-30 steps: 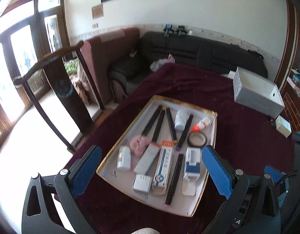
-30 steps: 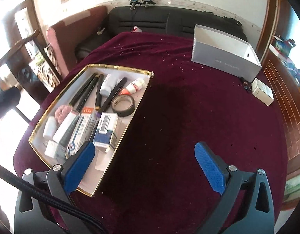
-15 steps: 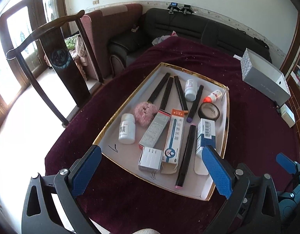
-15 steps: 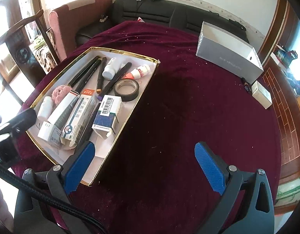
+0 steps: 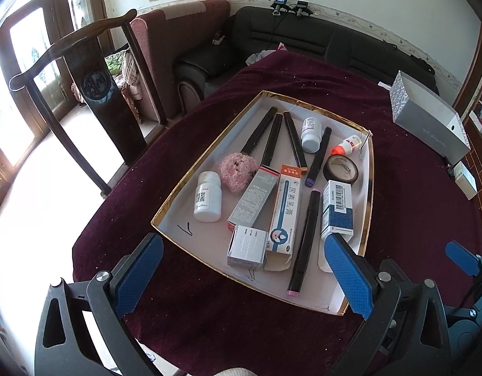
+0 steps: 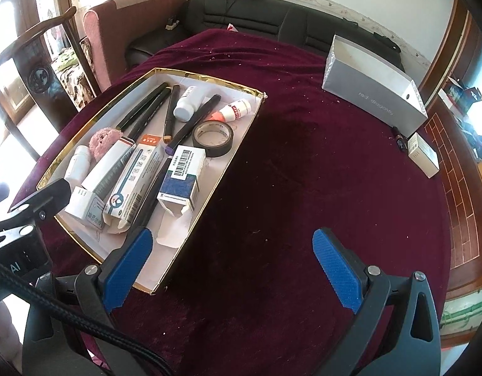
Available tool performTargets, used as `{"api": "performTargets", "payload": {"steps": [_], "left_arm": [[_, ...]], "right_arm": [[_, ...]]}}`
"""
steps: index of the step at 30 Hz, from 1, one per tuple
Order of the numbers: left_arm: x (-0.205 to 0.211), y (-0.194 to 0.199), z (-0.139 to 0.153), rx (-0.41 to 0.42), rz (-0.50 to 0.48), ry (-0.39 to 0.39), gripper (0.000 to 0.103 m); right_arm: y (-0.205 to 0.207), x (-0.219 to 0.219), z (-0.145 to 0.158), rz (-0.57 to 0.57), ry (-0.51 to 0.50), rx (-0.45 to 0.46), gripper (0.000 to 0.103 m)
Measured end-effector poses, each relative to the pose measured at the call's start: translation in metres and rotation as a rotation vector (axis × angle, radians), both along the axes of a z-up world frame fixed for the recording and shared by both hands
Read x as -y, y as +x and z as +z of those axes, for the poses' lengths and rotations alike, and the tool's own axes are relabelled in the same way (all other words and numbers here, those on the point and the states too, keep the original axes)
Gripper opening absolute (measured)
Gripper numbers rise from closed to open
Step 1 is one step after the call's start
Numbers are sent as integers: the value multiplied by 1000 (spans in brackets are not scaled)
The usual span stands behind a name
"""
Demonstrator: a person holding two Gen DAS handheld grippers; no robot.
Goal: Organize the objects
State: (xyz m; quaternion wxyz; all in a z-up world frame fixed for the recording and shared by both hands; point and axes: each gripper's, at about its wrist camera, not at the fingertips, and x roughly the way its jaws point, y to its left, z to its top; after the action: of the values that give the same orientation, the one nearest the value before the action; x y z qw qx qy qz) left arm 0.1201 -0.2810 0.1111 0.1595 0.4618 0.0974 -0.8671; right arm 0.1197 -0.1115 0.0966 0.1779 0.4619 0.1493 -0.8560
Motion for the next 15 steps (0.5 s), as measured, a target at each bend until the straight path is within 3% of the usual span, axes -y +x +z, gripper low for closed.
{"api": "performTargets", "payload": {"steps": [15], "left_arm": [[-4, -2, -5, 20, -5, 10, 101]], "right_arm": [[0, -1, -2, 6, 3, 11, 103]]}}
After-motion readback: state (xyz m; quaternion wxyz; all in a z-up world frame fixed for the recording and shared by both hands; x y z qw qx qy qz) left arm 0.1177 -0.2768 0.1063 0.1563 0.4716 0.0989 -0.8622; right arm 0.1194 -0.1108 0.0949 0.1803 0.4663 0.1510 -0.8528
